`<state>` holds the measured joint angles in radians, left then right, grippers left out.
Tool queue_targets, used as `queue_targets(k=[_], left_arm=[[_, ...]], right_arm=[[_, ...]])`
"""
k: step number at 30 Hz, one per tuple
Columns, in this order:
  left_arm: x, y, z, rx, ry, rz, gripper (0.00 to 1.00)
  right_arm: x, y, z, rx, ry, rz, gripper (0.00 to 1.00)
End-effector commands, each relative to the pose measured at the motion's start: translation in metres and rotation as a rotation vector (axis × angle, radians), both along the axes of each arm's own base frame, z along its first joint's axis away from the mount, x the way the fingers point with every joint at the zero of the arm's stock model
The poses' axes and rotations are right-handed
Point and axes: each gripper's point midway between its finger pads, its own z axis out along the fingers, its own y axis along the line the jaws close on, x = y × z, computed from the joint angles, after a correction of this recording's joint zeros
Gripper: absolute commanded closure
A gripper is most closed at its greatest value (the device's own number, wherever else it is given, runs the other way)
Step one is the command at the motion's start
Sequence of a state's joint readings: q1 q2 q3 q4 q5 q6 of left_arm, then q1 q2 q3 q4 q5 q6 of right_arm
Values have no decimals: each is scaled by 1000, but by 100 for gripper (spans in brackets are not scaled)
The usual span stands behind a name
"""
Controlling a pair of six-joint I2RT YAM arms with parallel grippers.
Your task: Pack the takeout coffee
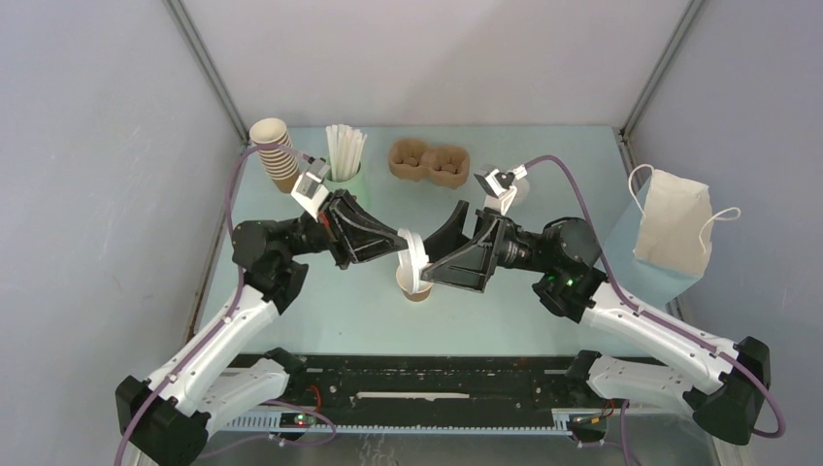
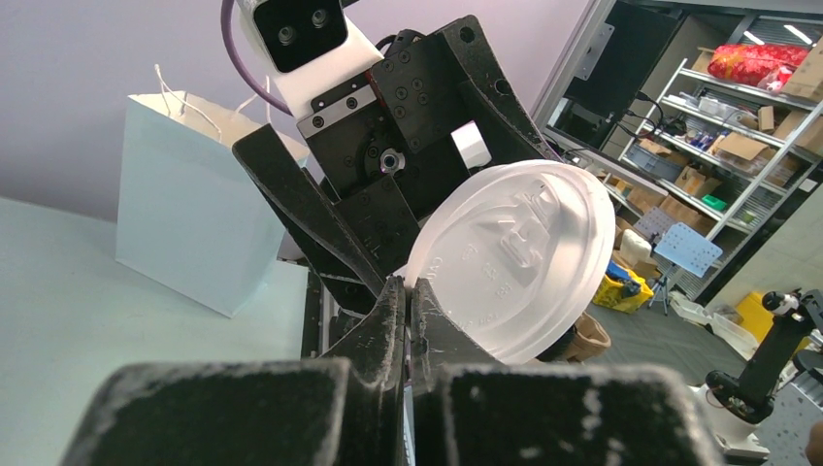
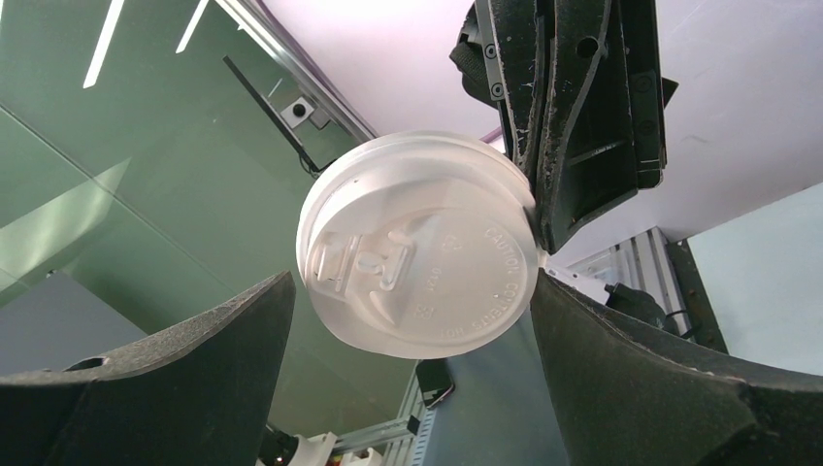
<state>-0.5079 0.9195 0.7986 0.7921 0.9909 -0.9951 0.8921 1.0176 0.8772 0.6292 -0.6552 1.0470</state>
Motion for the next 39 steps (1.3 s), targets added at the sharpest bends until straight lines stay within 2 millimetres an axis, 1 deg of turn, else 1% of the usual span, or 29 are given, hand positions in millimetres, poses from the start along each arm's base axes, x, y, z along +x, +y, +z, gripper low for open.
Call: queue_targets(k=[1,10,16,21,26,28,32,36,38,39], left_arm=[[1,0,-4,-2,-2,4,100],[2,0,-4,-4,1,8,100],[6,0,-5,-2,1,31,100],[9,0,-6,6,4,42,100],[12,0,-8,12,10,46,100],[13,-1,-8,14,14,46,100],[16,-1,-10,18,22,53,100],[19,-1,-12,24,31,64,100],[20,-2,-13,28,36,67,97],[22,-2,-14,31,41,72,92]], right_arm=[[-3,0,8,29,5,17,0],[4,2,8,38,31,24,0],[17,4,-5,-19,58,-36,0],[16,5,-3,-8,71,-9,0],[13,1,7,29,71,7,0],[14,1,6,24,70,4,2],[19,2,-4,-15,82,-29,5],[20,0,-3,-18,77,-44,7],[21,-1,-3,-19,79,-46,8],[21,-1,-3,-18,79,-45,9]])
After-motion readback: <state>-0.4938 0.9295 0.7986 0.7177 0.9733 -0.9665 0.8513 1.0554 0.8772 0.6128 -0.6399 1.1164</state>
